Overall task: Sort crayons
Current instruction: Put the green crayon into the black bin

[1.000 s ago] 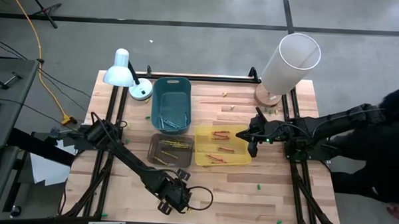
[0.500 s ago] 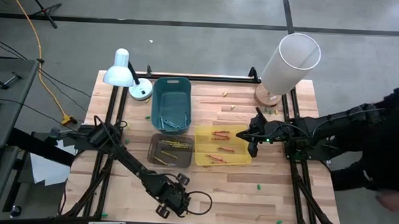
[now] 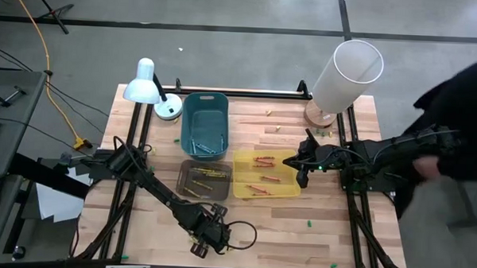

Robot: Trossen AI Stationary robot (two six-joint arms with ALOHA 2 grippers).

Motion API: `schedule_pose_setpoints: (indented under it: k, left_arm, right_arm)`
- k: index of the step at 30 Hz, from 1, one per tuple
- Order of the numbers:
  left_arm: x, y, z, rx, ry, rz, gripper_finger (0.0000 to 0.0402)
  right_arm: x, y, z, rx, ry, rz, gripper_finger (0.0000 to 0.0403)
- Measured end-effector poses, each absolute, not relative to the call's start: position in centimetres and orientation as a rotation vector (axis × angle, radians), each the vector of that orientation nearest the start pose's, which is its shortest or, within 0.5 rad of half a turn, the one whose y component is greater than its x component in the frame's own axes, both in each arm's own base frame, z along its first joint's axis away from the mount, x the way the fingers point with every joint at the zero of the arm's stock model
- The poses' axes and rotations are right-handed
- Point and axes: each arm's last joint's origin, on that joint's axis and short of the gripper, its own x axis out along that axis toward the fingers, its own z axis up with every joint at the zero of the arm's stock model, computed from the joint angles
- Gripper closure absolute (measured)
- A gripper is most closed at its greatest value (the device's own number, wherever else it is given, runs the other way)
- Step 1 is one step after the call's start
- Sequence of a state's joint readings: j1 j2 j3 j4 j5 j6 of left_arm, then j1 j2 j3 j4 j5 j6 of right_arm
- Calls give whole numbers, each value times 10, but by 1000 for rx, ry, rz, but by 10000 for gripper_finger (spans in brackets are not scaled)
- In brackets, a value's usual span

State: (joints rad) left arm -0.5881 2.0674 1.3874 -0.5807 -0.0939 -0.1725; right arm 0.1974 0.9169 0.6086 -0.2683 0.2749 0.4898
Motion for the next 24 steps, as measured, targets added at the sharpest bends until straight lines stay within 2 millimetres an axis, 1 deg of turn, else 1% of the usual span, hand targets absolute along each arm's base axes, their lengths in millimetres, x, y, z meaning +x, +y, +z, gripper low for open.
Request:
schedule_pose_setpoints:
  k: [2, 3, 4, 7, 9, 11, 14, 17, 19, 21, 24]
  left_arm:
    - [337, -217, 143, 279, 1217, -318, 399]
    - [338, -215, 149, 270, 1205, -327, 400]
    - [338, -212, 160, 250, 1178, -335, 400]
    - [335, -202, 203, 203, 1070, -374, 401]
    - [330, -190, 235, 184, 986, -379, 401]
    - [324, -169, 272, 179, 872, -309, 401]
    - [309, -132, 324, 168, 696, -108, 401]
    - [289, -98, 362, 145, 561, 82, 401]
    - [274, -83, 382, 125, 485, 165, 401]
    - [262, -75, 394, 125, 446, 181, 401]
    - [253, -75, 398, 138, 450, 146, 401]
  right_arm:
    - [189, 30, 244, 348, 528, -209, 403]
    - [189, 30, 244, 349, 528, -209, 403]
    - [189, 30, 244, 348, 528, -209, 403]
    - [189, 30, 244, 345, 527, -208, 403]
    - [189, 30, 244, 343, 524, -215, 403]
    - [189, 30, 244, 343, 524, -215, 403]
    - [189, 30, 244, 346, 523, -216, 403]
    - [189, 30, 244, 373, 521, -223, 403]
    - [189, 30, 244, 408, 517, -233, 403]
    - [189, 30, 244, 438, 514, -241, 403]
    - [189, 30, 244, 453, 512, -245, 403]
